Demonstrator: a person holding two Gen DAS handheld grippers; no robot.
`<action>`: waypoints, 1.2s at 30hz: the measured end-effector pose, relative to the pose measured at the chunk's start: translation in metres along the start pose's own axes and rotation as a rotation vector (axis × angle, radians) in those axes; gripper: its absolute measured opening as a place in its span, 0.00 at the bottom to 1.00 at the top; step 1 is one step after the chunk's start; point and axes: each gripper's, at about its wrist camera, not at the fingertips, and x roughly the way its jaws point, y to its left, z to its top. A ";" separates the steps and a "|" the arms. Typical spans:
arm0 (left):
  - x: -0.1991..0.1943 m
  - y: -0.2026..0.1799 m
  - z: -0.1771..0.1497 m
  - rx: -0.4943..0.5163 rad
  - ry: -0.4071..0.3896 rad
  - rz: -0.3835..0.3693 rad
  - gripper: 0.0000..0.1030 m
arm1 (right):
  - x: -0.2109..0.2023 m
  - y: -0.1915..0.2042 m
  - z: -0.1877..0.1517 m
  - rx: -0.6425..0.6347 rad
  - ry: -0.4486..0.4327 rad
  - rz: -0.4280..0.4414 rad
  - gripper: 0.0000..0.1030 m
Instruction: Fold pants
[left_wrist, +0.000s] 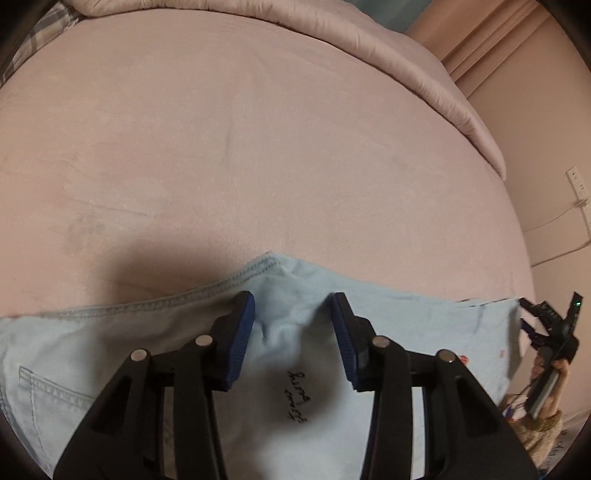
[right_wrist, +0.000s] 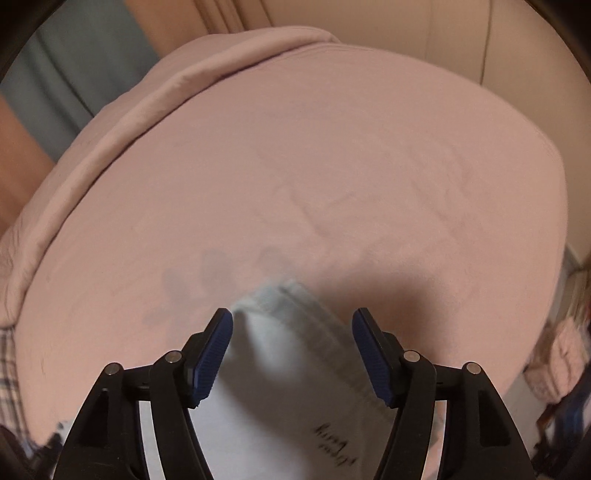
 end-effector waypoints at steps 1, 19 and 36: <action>0.001 0.000 0.000 0.001 -0.001 0.003 0.41 | 0.004 -0.002 0.002 0.006 0.000 0.022 0.65; 0.010 -0.013 -0.003 0.019 -0.021 0.060 0.42 | 0.022 0.017 0.016 0.009 -0.108 0.029 0.00; -0.041 -0.037 -0.081 0.061 0.006 -0.075 0.60 | -0.051 -0.033 -0.037 -0.012 -0.147 -0.012 0.49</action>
